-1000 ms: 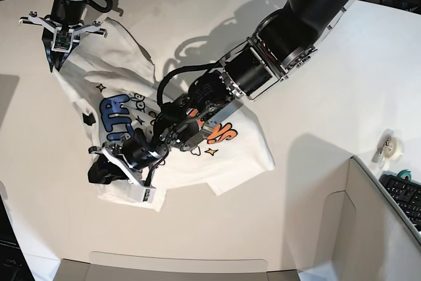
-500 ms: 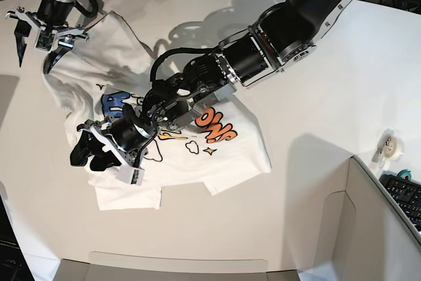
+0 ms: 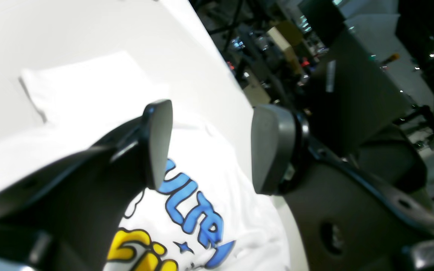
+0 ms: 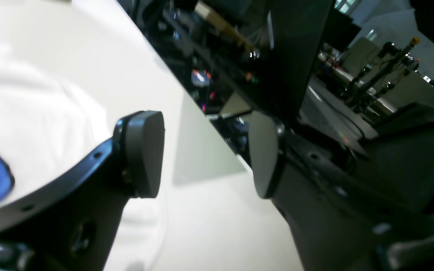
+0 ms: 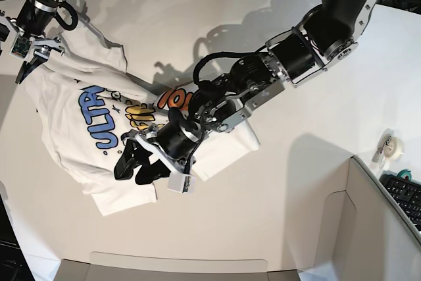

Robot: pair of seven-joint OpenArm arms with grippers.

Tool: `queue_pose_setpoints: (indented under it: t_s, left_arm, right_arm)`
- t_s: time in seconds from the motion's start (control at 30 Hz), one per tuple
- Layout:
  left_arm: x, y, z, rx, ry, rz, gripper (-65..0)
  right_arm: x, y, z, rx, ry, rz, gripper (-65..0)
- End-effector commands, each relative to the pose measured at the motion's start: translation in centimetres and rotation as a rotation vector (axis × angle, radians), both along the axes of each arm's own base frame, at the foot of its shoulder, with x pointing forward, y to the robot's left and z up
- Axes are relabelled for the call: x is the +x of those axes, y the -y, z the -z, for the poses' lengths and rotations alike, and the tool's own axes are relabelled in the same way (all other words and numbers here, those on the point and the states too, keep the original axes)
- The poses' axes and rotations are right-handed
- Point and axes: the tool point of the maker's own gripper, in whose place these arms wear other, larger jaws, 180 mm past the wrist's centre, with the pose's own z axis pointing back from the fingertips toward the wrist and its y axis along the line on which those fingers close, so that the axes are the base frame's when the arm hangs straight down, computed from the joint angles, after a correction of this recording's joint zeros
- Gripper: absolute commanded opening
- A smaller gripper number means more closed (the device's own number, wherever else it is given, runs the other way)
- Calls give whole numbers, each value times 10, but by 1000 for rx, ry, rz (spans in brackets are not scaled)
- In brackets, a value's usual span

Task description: Layout the t-shirt on the table in an organized manner, then fold the t-shirt properly

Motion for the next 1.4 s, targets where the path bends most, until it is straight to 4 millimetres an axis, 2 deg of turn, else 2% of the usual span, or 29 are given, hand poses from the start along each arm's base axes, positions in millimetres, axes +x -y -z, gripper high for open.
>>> queue_pose_setpoints:
  t_s: [0.0,0.07,0.2,0.27,0.37,0.43,0.5,0.57,0.73,0.83,0.9,0.97,1.07,1.17,1.23,1.37]
  left_arm:
    - [5,-11,-14,-16,44,-18,-347]
    - [10,-33,-10,-13,40,-55,-347]
    - [18,-83,15,15,-20,-151,-347]
    - [24,-110,32,36,-91,-192,-347]
    - [36,-151,53,33,-226,-263,-347]
    - [45,-166,68,24,-338,-274,-345]
    - [55,-170,75,17,-433,-257,-344]
    - [66,-166,77,9,-514,-225,-344]
    - [80,-144,74,5,-603,-159,-345]
    - [85,-129,69,-10,-611,-143,-348]
    - [85,-117,73,-19,-638,-132,-349]
    - [84,-109,86,-19,-680,-123,-366]
    - [81,-98,108,27,-713,-114,-428]
    - [85,-96,125,105,-696,-164,-513]
    - [86,-94,131,148,-675,-187,-557]
    - [88,-95,132,175,-652,-197,-562]
  right_arm:
    - [2,0,-16,-42,42,-7,-294]
    - [6,-1,-20,-41,61,-8,-294]
    - [29,-4,-37,-36,148,-22,-294]
    - [50,-20,-42,-8,187,-75,-295]
    - [78,-55,-32,46,168,-210,-297]
    - [90,-68,-9,107,98,-240,-298]
    - [94,-73,19,163,3,-235,-298]
    - [90,-72,44,200,-81,-215,-298]
    - [60,-69,85,226,-218,-191,-299]
    - [41,-68,106,238,-289,-180,-352]
    - [31,-67,116,243,-325,-173,-412]
    - [19,-67,123,246,-357,-169,-468]
    - [8,-67,130,247,-391,-166,-544]
    - [-2,-61,138,224,-439,-175,-648]
    - [-8,-55,146,214,-474,-174,-650]
    - [-23,-51,167,223,-542,-162,-650]
